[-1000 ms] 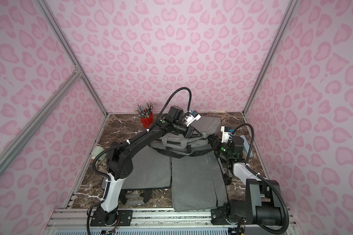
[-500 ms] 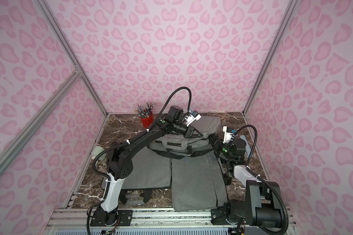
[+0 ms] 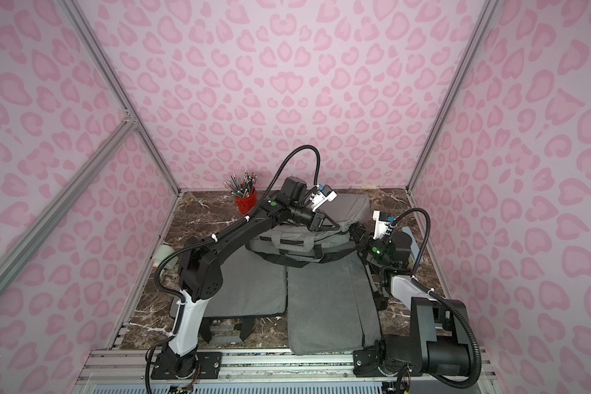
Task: Open the zippered laptop bag and take out the laptop
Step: Unzip the zipper on the zippered laptop bag.
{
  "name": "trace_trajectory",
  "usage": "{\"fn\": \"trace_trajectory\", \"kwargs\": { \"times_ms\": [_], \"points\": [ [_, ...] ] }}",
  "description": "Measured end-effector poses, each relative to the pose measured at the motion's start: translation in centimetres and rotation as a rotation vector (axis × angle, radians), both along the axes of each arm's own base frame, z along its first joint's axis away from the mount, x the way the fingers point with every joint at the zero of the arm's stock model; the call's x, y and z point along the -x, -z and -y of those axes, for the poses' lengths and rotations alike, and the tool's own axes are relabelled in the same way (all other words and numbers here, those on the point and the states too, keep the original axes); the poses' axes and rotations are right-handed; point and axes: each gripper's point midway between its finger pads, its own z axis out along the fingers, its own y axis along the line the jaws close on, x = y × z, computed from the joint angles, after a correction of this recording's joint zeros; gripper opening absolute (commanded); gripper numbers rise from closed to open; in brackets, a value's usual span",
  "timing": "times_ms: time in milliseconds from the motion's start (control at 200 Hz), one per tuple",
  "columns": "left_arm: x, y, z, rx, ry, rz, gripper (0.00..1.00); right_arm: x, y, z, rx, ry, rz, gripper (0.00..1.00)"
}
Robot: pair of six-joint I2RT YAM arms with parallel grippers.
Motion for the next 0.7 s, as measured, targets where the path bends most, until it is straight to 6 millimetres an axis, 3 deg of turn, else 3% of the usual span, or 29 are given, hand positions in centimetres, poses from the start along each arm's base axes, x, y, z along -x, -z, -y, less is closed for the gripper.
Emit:
{"fn": "trace_trajectory", "kwargs": {
  "times_ms": [411,701],
  "points": [
    [-0.1,-0.2,-0.4,0.006,0.008,-0.013,0.03,1.9,0.0,-0.2,0.069,-0.009,0.034,0.0],
    [0.0,0.1,-0.5,-0.006,0.016,-0.017,0.03,3.3,-0.3,-1.8,0.167,-0.036,0.072,0.0]
  ]
}}
